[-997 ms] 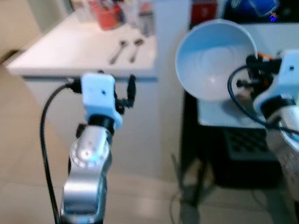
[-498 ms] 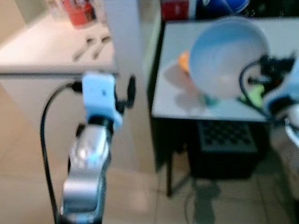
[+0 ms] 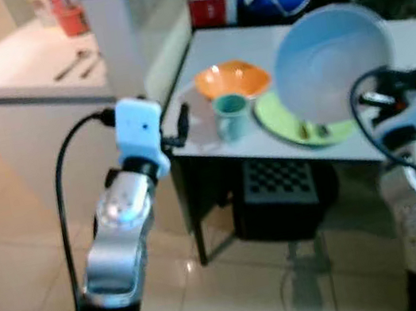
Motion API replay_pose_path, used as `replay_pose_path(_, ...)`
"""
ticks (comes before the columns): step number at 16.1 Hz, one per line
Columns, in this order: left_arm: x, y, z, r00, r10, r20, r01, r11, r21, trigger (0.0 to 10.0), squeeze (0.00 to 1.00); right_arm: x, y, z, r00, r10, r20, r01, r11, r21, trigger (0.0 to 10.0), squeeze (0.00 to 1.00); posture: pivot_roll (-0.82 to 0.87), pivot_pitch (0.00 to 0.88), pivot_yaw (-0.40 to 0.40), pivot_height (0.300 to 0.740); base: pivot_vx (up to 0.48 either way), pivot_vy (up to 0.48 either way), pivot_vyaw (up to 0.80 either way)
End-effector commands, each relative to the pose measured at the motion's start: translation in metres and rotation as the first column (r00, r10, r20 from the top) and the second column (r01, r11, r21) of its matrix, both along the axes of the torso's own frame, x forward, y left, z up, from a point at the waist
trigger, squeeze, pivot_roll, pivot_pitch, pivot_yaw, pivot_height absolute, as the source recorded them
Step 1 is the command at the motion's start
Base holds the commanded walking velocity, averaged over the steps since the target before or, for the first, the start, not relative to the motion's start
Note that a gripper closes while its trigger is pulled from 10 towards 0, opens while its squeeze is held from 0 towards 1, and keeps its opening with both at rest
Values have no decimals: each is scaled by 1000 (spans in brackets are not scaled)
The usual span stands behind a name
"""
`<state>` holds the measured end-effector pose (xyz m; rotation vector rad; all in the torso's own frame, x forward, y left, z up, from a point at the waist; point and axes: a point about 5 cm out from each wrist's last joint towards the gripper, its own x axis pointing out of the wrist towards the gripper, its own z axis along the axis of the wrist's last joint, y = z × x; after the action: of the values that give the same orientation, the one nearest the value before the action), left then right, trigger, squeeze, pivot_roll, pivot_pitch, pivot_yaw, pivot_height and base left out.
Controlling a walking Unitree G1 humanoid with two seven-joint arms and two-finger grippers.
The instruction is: Setting the table
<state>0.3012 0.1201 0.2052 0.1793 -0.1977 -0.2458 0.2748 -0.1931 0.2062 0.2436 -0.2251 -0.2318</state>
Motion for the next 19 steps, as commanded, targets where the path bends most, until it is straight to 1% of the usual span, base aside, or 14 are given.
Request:
replay_pose_path(1,0,-2,3,1000,-5,14,5,1000,4,10000,0,-2,-3,10,999,-8,50,8,1000,0,10000,0,-28,0,9,740,0,-439,0)
replay_pose_path(6,0,-3,3,1000,-9,11,9,1000,5,10000,0,-1,-5,5,1000,-22,19,22,1000,8,10000,0,-29,0,10,740,0,-438,0)
replay_pose_path(10,0,-3,2,1000,-9,8,9,1000,4,10000,0,1,-4,-8,997,-10,-75,9,1000,-13,10000,0,-31,0,10,740,0,-438,0)
replay_pose_path(14,-1,-2,-1,1000,-2,-3,2,1000,15,10000,0,1,-3,-16,990,-5,-143,3,1000,-16,10000,0,-32,0,11,740,0,-412,0)
replay_pose_path(16,0,2,-5,999,24,-33,-24,1000,5,10000,0,1,-3,-23,981,-6,-193,4,1000,-12,10000,0,-31,0,12,740,0,-124,0)
replay_pose_path(17,1,4,-6,998,30,-47,-29,999,26,10000,0,1,-5,-31,965,-15,-261,8,1000,-28,10000,0,-32,0,12,740,0,0,0)
replay_pose_path(18,1,4,-5,999,27,-44,-25,999,44,10000,0,1,-6,-33,961,-17,-276,8,999,-33,10000,0,-30,0,10,740,0,0,0)
replay_pose_path(19,2,4,-5,998,33,-48,-31,999,41,10000,0,2,-5,-33,962,-12,-274,4,1000,-30,10000,0,-30,0,11,740,0,0,0)
